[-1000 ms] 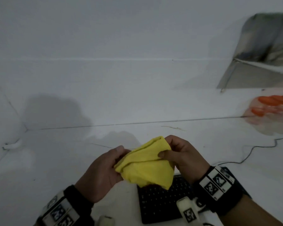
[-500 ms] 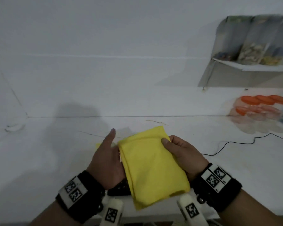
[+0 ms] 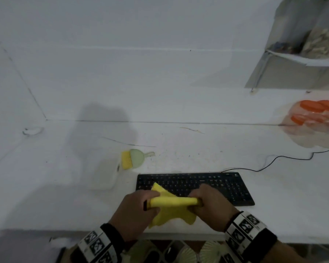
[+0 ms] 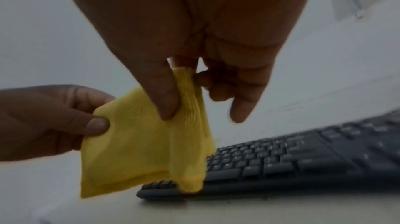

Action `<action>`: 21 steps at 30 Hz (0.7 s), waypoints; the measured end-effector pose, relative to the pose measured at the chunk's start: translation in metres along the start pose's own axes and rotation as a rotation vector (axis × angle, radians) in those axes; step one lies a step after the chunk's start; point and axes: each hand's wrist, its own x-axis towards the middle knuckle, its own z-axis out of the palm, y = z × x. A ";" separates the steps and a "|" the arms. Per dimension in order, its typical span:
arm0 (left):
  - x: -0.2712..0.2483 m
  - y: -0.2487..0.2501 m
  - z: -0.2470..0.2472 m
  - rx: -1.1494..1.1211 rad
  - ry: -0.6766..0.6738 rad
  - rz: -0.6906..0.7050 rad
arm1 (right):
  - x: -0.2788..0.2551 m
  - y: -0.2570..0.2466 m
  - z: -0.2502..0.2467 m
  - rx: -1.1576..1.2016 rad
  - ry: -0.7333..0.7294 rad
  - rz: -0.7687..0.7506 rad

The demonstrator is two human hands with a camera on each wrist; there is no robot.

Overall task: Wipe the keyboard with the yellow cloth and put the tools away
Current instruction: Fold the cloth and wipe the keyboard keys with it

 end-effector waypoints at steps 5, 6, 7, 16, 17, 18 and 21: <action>0.005 -0.023 -0.009 -0.395 -0.041 -0.117 | 0.014 0.004 0.010 0.897 -0.042 0.161; 0.007 -0.026 -0.009 -0.628 -0.078 -0.207 | 0.018 0.002 0.012 1.178 -0.073 0.268; 0.010 -0.027 -0.007 -0.835 -0.113 -0.299 | 0.021 -0.002 0.015 1.386 -0.105 0.367; 0.029 -0.041 -0.006 -1.026 -0.082 -0.485 | 0.055 -0.012 0.043 0.901 0.256 0.429; 0.030 -0.038 -0.005 -1.001 -0.085 -0.481 | 0.058 -0.013 0.048 0.719 0.314 0.386; 0.032 -0.036 -0.002 -0.990 -0.077 -0.481 | 0.059 -0.017 0.051 0.590 0.365 0.339; 0.039 -0.027 0.006 -1.032 -0.030 -0.500 | 0.060 -0.035 0.058 0.450 0.470 0.098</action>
